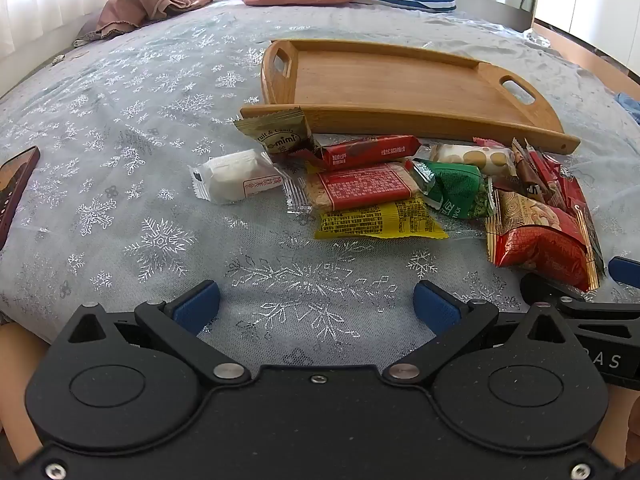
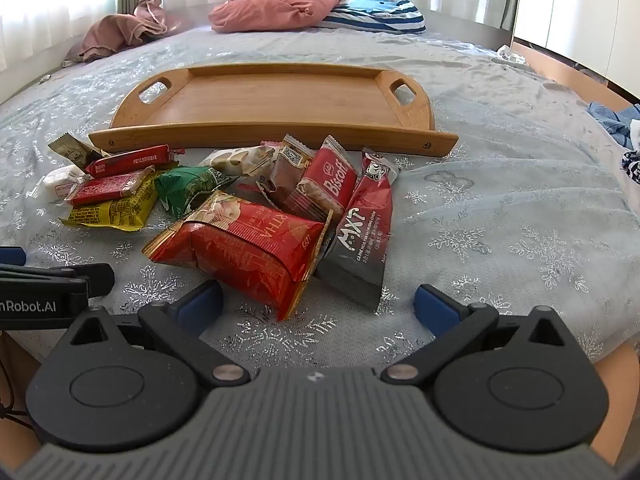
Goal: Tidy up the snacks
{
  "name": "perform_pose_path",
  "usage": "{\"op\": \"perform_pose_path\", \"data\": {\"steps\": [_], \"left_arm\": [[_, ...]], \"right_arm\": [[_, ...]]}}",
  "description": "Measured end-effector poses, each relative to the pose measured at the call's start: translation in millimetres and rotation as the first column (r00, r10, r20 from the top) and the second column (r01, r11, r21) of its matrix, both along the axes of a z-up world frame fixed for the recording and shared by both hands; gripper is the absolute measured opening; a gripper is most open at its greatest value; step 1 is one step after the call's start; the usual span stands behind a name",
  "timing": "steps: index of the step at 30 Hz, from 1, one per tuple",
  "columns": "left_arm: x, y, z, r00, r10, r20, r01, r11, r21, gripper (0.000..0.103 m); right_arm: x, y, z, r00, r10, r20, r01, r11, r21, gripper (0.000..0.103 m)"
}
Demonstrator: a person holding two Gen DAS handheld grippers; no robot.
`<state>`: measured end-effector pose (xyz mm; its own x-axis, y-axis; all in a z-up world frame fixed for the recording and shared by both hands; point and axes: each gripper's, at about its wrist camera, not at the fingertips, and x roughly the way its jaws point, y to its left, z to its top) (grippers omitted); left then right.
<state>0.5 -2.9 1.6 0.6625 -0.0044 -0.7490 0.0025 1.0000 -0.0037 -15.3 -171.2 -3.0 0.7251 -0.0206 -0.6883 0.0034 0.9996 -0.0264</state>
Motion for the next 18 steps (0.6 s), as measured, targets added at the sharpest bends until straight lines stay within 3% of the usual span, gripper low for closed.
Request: {"op": "perform_pose_path", "data": {"steps": [18], "left_arm": [[-1.6,1.1,-0.4,1.000,-0.008,0.007,0.008,1.000,0.004,0.103]], "right_arm": [[-1.5,0.4,-0.6,1.000,0.000,0.009,0.000,1.000,-0.005,0.103]]}}
